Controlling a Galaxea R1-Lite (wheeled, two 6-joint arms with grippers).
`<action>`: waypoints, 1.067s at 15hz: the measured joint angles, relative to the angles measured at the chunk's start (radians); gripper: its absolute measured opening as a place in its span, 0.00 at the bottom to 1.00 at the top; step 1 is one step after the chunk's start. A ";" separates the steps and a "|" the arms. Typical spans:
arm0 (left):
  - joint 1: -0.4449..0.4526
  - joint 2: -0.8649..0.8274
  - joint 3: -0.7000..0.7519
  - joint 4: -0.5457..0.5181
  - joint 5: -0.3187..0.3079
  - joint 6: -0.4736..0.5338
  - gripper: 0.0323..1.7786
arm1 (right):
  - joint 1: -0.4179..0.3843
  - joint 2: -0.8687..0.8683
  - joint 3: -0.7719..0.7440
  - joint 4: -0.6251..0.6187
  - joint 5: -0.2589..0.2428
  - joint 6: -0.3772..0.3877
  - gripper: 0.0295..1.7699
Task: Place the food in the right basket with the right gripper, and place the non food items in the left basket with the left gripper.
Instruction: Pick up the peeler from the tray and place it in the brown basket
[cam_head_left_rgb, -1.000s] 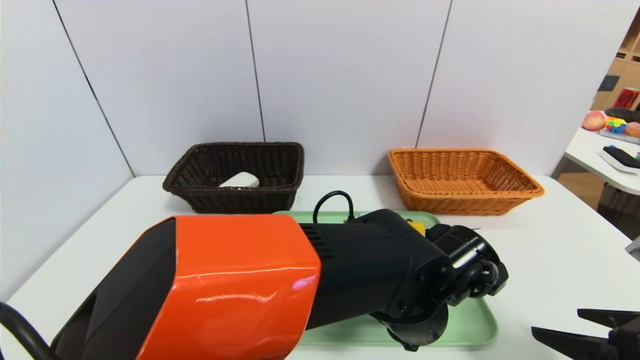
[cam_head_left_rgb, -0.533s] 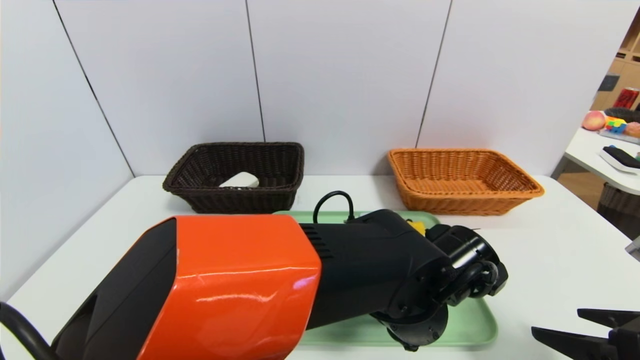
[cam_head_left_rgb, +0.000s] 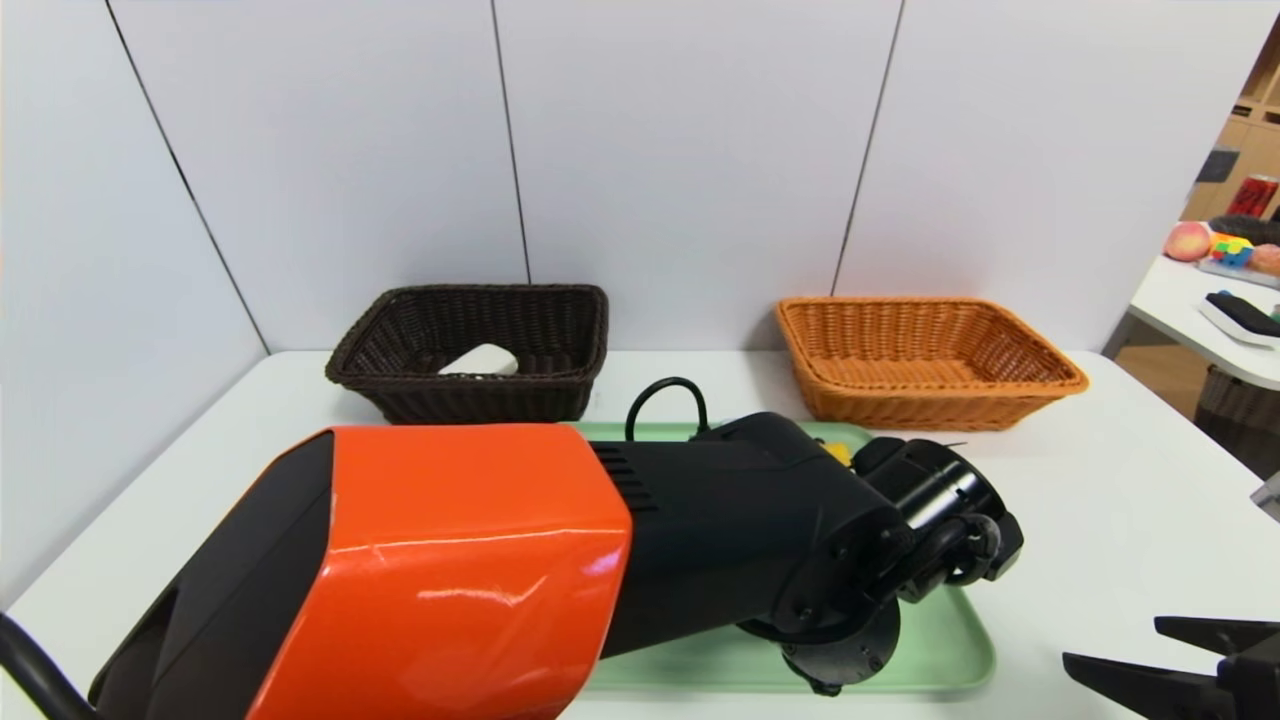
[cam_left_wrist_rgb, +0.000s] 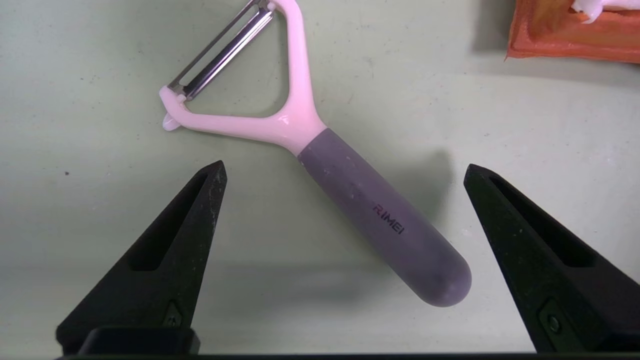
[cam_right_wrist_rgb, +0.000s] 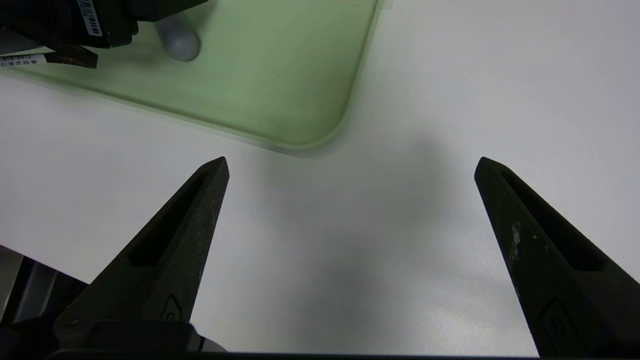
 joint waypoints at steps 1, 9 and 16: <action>0.000 -0.001 0.000 0.000 0.000 -0.002 0.95 | 0.000 0.000 0.000 0.000 0.001 0.000 0.96; 0.000 0.011 0.000 0.001 0.000 -0.006 0.95 | -0.001 0.000 0.002 0.000 0.000 0.000 0.96; 0.000 0.014 0.001 0.006 0.000 -0.006 0.95 | -0.001 0.001 0.001 0.000 0.000 0.000 0.96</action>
